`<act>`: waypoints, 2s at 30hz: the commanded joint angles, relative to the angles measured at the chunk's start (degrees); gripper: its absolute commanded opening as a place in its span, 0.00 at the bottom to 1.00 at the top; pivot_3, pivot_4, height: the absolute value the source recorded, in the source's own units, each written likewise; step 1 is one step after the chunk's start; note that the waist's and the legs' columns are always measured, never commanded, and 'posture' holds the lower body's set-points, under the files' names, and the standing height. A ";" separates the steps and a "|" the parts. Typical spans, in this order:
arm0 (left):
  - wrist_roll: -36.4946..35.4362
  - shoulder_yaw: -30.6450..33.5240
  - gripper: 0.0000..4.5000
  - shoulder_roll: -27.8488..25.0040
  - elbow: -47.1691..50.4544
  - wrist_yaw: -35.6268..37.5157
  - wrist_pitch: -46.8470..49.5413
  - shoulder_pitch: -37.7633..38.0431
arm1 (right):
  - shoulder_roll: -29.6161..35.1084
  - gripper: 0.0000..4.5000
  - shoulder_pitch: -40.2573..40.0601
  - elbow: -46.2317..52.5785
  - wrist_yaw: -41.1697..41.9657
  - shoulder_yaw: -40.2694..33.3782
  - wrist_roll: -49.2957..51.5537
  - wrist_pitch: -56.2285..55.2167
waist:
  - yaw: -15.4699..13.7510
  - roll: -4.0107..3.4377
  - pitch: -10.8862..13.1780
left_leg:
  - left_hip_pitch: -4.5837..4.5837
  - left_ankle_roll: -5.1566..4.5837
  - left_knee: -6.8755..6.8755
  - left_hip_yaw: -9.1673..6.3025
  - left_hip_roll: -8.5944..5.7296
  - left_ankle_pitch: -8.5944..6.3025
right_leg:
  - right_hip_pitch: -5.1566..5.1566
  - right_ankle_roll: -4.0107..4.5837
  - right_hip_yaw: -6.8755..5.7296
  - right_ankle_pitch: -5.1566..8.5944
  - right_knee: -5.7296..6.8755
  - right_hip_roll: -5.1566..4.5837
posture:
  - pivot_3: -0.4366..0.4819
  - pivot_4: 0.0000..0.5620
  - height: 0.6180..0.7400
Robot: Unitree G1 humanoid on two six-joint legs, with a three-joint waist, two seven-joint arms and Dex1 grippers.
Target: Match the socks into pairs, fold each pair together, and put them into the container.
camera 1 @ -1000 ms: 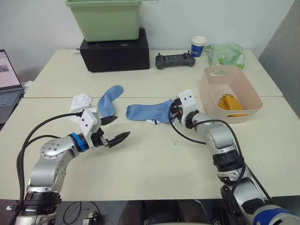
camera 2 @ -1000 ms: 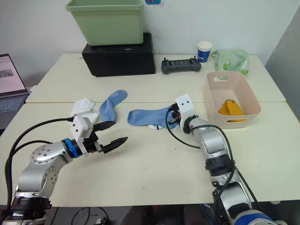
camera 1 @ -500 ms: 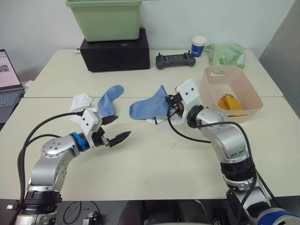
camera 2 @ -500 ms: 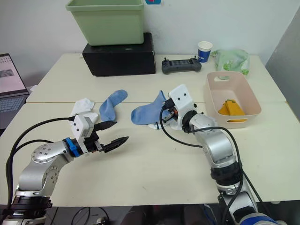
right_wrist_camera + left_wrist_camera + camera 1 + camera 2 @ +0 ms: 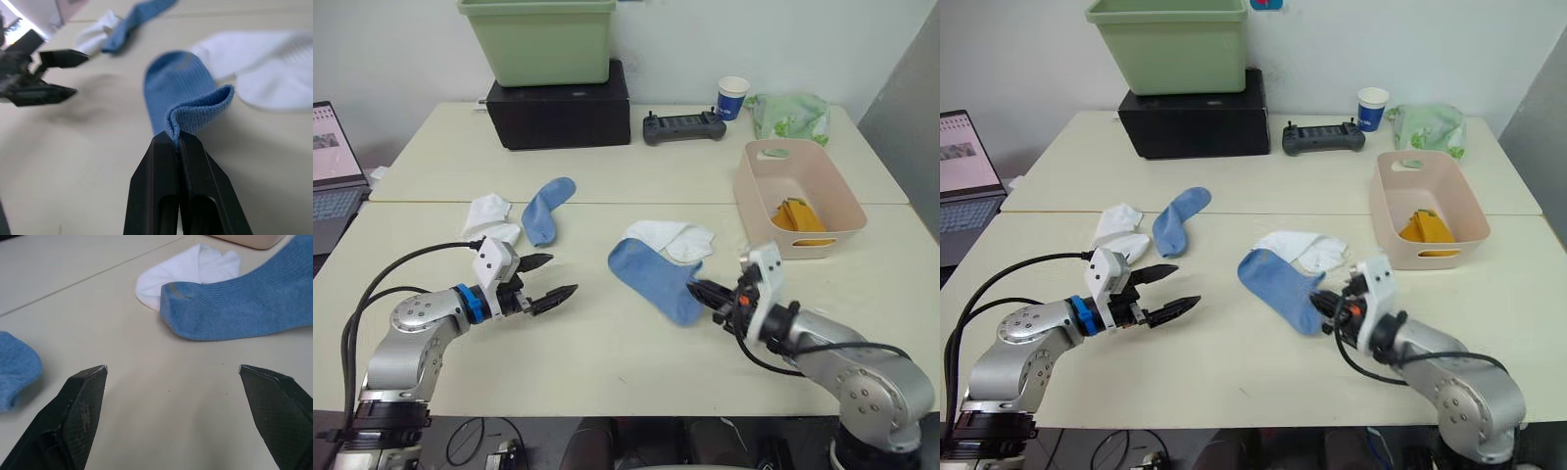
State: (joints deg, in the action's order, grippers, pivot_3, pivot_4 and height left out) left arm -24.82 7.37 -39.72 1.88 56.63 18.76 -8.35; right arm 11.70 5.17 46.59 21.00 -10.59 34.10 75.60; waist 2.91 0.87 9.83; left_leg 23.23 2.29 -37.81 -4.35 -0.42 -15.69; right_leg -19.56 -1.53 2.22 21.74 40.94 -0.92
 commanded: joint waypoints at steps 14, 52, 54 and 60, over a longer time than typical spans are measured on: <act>11.27 -17.45 0.87 12.72 -6.46 -8.57 5.60 -17.39 | 6.90 0.00 -9.81 2.24 -3.44 2.57 -1.36 -6.93 | 0.22 0.05 0.00 | 0.01 0.00 -0.03 0.03 0.05 0.00 | 0.03 -0.01 0.06 0.00 -0.02 0.16 | 0.48 0.27 0.88; -7.86 8.40 0.00 9.89 30.36 -17.03 18.01 30.34 | 14.41 0.00 -7.55 -1.37 -0.08 15.82 0.48 -12.08 | -1.29 0.13 0.02 | -0.21 0.01 0.00 0.02 0.02 -0.02 | 0.36 -0.01 0.05 0.01 -0.30 0.01 | 0.48 0.27 0.88; -6.89 6.82 0.00 9.60 29.54 -16.89 16.84 30.25 | 14.66 0.00 -8.14 -1.28 -0.68 15.09 0.49 -12.04 | -1.27 0.13 0.02 | -0.21 0.02 0.00 0.05 0.01 -0.02 | 0.37 -0.01 0.08 0.01 -0.31 0.01 | 0.48 0.27 0.88; -5.77 3.56 0.00 7.89 27.50 -15.06 14.96 28.00 | 16.15 0.00 -8.70 -0.95 -1.64 11.87 1.05 -11.14 | -1.24 0.13 0.02 | -0.22 0.02 0.03 0.05 0.01 -0.02 | 0.37 -0.01 0.07 0.01 -0.31 0.02 | 0.48 0.27 0.88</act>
State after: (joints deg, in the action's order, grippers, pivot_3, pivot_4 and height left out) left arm -30.85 11.27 -30.87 28.90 40.85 34.58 19.45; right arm 27.13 -3.39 43.75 19.70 3.10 34.88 64.46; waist 1.68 1.00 9.86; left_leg 23.02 2.31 -37.78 -4.28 -0.40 -15.72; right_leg -19.19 -1.54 2.30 21.74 40.60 -0.90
